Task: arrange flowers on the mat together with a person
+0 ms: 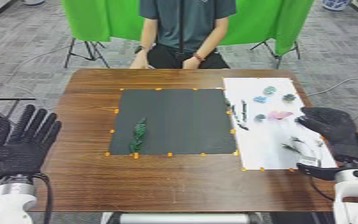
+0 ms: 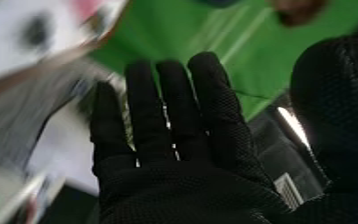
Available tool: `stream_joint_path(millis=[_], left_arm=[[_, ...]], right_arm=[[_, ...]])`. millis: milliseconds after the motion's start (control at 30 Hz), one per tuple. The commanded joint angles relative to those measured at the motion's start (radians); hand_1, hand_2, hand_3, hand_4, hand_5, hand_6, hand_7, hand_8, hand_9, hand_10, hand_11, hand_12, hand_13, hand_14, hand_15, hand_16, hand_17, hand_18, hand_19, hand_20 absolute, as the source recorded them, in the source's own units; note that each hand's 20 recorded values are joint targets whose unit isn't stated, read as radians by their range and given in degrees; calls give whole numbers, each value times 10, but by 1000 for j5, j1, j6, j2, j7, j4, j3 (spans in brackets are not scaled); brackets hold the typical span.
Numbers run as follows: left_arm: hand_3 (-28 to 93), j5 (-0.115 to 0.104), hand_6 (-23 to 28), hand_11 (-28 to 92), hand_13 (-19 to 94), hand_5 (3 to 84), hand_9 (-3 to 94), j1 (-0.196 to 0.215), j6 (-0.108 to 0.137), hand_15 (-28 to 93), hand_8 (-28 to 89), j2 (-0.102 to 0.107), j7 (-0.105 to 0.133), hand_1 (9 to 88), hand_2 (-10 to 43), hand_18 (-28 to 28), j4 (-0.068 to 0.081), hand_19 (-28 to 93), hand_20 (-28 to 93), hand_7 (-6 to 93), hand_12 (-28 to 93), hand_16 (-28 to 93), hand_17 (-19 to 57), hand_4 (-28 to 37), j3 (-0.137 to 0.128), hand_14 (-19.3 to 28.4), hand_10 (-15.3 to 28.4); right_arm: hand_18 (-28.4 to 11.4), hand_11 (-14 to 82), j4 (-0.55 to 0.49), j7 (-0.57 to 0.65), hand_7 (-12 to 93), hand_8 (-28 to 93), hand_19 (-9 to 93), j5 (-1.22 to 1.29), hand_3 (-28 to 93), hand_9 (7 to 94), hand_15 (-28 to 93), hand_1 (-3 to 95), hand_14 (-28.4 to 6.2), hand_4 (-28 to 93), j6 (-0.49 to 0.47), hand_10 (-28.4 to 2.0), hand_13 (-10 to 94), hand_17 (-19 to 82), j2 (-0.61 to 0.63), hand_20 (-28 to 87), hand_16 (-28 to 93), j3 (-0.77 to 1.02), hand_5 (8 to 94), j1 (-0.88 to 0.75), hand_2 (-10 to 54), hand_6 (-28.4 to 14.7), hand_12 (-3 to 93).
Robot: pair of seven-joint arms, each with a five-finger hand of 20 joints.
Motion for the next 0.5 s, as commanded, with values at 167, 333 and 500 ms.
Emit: stream_joint_path(millis=[167,333,500], left_arm=[[706,-10,66,129,280,430,400,30,21,249,-92,-11,9,264,116,106,-8,281,78,65,48,-70,-29,-283,-2,146,121],[706,-8,66,131,282,433,402,30,21,254,-92,-10,11,264,116,107,-7,283,79,68,50,-69,-30,-283,2,150,121],[706,-8,67,131,283,435,404,33,23,258,-92,-8,15,265,117,107,-8,285,79,67,52,-69,-30,-283,-2,150,123]], right_arm=[[-199,545,-2,423,194,-146,702,-807,631,520,785,326,-171,-282,-246,-163,451,197,58,256,265,17,600,-54,-95,-53,315],[-220,639,-11,504,209,-141,759,-850,581,545,851,338,-185,-283,-405,-163,483,216,62,331,365,-4,673,-26,-95,-38,416],[-227,664,-21,501,233,-142,762,-788,589,559,863,346,-190,-283,-512,-165,495,224,43,369,400,2,698,-24,-95,-28,459]])
